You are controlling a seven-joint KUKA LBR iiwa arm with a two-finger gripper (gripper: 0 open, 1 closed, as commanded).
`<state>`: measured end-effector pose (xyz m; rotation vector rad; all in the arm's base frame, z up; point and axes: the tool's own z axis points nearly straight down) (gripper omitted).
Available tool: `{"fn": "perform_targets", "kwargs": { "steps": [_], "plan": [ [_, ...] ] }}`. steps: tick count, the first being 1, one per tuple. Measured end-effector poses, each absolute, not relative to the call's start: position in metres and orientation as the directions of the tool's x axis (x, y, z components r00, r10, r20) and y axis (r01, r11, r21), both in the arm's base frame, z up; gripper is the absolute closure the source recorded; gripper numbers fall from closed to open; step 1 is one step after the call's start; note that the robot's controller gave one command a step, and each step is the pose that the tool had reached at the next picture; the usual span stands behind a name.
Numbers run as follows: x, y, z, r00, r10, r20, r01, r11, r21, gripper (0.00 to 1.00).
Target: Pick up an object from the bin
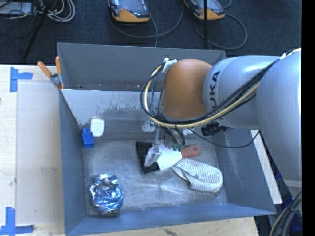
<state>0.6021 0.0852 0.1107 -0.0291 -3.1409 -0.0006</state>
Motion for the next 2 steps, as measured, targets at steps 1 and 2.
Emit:
{"fn": "perform_targets", "kwargs": {
  "steps": [1,2],
  "plan": [
    [0.6094,0.0633,0.0843,-0.991,0.137,0.001,0.137,0.991,-0.001,0.0],
    [0.6141,0.0548,0.0794,-0.998,0.069,0.008,0.069,0.998,0.007,1.0]
  ]
}}
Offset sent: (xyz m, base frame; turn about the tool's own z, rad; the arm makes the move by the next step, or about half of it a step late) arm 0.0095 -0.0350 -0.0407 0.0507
